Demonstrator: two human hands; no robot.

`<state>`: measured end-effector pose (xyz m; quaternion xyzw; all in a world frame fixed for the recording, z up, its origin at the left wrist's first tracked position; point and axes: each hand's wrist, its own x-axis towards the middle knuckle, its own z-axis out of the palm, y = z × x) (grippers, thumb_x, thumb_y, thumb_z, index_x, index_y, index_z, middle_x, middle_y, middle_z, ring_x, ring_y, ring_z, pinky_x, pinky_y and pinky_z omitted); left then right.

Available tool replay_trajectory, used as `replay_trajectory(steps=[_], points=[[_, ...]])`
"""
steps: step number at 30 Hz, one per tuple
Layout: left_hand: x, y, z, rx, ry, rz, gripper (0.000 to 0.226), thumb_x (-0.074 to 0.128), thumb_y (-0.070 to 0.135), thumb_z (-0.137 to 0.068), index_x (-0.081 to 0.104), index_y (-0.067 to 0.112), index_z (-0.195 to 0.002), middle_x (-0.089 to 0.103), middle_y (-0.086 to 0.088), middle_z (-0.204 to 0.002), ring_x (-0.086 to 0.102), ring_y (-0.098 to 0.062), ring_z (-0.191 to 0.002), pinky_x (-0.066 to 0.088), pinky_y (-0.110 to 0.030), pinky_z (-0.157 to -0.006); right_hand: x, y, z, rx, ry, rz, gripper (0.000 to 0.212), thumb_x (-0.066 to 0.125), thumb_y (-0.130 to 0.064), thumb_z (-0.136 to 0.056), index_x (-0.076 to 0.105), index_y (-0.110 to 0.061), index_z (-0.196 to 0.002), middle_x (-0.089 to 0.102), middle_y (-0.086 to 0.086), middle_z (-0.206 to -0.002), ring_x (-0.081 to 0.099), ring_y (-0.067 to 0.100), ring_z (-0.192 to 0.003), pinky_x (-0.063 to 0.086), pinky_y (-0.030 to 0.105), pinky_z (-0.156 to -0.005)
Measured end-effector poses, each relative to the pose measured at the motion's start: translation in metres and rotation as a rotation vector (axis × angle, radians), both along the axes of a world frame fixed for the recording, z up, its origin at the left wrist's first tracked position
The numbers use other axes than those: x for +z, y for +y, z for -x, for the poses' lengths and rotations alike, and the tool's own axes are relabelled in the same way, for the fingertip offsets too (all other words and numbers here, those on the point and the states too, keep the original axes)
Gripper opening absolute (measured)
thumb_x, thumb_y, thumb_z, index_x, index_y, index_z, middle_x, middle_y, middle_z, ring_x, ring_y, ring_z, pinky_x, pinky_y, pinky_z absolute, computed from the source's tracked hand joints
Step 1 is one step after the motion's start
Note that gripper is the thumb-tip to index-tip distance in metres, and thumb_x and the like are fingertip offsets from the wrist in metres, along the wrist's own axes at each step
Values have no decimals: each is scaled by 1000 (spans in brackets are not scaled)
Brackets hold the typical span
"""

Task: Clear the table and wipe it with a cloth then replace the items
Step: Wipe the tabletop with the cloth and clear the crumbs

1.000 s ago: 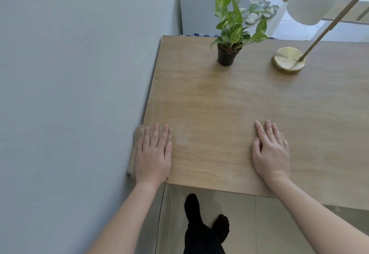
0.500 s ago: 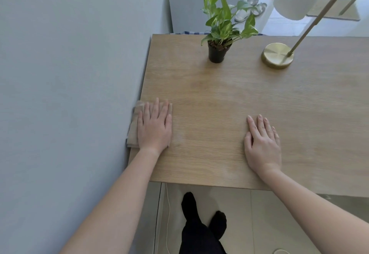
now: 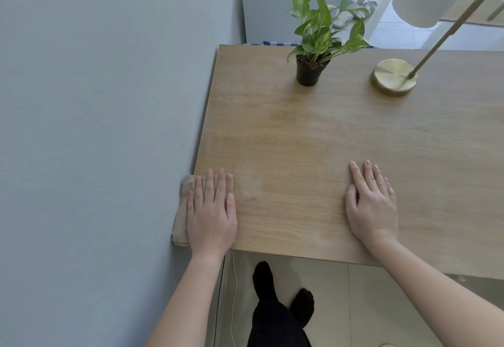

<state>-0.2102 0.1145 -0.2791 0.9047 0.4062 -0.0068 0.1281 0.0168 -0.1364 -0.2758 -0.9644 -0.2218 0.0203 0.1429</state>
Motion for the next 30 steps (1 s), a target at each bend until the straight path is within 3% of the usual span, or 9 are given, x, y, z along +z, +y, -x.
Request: replay_trajectory(steps=[16, 30], points=[[2, 92, -86, -77, -37, -9, 62, 18, 45, -115, 11, 23, -172, 7, -1, -180, -1, -22, -167, 7, -42, -135, -5, 5, 4, 22, -48, 40, 62, 33, -37, -105, 37, -23, -165, 32, 12, -171, 24, 25, -161, 14, 43, -132], [4, 146, -173, -73, -6, -19, 64, 18, 48, -113, 9, 27, -172, 7, 3, -180, 1, -20, -167, 9, -41, -132, -5, 4, 1, 23, -54, 81, 62, 36, -37, -106, 32, -25, -167, 27, 9, -173, 18, 21, -163, 8, 39, -133]])
